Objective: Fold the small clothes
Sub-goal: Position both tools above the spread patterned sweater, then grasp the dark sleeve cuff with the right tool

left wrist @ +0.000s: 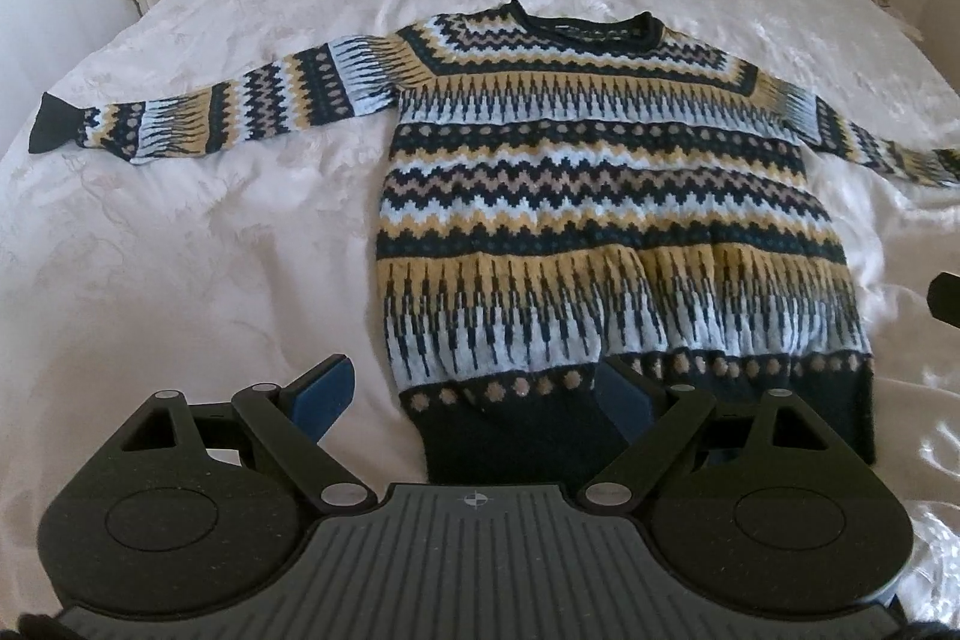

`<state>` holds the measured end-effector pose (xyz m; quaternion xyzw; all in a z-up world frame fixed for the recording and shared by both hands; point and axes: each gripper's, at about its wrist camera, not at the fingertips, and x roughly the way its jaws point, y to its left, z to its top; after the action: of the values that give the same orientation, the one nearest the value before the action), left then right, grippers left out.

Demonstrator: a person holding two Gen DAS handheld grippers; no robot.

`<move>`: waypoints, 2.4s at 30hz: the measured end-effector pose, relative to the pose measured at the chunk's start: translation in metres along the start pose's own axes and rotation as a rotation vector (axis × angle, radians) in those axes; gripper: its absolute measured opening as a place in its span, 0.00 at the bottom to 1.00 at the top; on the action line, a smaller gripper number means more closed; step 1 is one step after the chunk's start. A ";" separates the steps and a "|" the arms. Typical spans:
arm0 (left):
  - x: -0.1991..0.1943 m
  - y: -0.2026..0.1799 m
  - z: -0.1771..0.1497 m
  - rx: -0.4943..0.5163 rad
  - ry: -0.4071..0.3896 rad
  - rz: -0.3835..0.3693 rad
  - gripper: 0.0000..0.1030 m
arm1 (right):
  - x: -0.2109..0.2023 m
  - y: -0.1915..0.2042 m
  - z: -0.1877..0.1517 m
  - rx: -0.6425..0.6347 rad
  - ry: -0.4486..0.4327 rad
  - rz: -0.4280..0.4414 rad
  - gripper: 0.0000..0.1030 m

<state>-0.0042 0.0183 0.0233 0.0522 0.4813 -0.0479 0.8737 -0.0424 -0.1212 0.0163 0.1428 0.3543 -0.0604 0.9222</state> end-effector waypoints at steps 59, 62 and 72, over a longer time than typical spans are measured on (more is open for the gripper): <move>0.155 0.046 0.110 -0.111 -0.021 0.072 0.84 | 0.131 -0.058 0.043 0.095 0.050 -0.092 0.99; 0.163 0.044 0.112 -0.107 -0.015 0.079 0.84 | 0.138 -0.061 0.045 0.100 0.042 -0.102 0.99; 0.190 0.026 0.126 -0.117 -0.075 0.050 0.84 | 0.164 -0.096 0.056 0.155 0.005 -0.151 0.99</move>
<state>0.2063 0.0208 -0.0693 0.0113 0.4488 0.0003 0.8936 0.0943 -0.2309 -0.0752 0.1866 0.3607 -0.1566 0.9003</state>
